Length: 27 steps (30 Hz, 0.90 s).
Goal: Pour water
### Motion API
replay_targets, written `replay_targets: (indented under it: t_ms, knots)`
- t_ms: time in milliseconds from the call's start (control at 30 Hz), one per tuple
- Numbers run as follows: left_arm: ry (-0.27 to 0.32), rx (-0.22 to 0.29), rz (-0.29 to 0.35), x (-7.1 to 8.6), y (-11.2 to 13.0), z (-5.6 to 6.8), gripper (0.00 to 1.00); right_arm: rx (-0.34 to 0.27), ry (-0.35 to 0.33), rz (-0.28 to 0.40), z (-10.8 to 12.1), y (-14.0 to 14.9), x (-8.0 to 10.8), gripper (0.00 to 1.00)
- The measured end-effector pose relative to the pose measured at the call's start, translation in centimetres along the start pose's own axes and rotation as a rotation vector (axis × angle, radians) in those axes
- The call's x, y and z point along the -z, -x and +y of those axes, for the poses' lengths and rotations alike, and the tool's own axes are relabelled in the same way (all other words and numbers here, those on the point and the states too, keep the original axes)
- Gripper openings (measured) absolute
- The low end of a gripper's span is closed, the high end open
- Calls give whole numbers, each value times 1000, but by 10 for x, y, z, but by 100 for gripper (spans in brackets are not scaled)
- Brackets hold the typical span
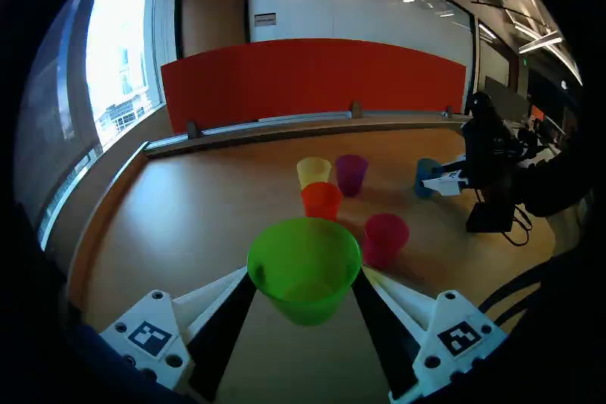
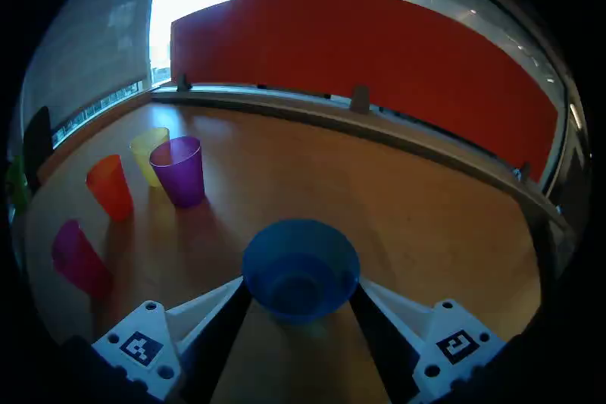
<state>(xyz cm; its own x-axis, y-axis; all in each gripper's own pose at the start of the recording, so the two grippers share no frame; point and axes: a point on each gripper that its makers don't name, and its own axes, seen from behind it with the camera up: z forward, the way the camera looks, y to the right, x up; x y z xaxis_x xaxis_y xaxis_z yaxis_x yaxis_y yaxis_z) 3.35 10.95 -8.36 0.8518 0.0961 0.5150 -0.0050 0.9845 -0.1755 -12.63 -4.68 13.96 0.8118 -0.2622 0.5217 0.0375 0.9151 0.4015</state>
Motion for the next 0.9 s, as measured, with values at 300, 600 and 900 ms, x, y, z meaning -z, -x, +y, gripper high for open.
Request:
replay_targets:
  t_ms: [300,600,900]
  knots:
    - [2,-8,5,2,-3,2,86,-21,13,28,2,-6,3,88]
    - [18,-19,24,1,-12,5,86,-31,14,88,6,-30,23,88]
    - [49,-25,61,-3,-29,11,86,-9,25,169,1,-68,62,88]
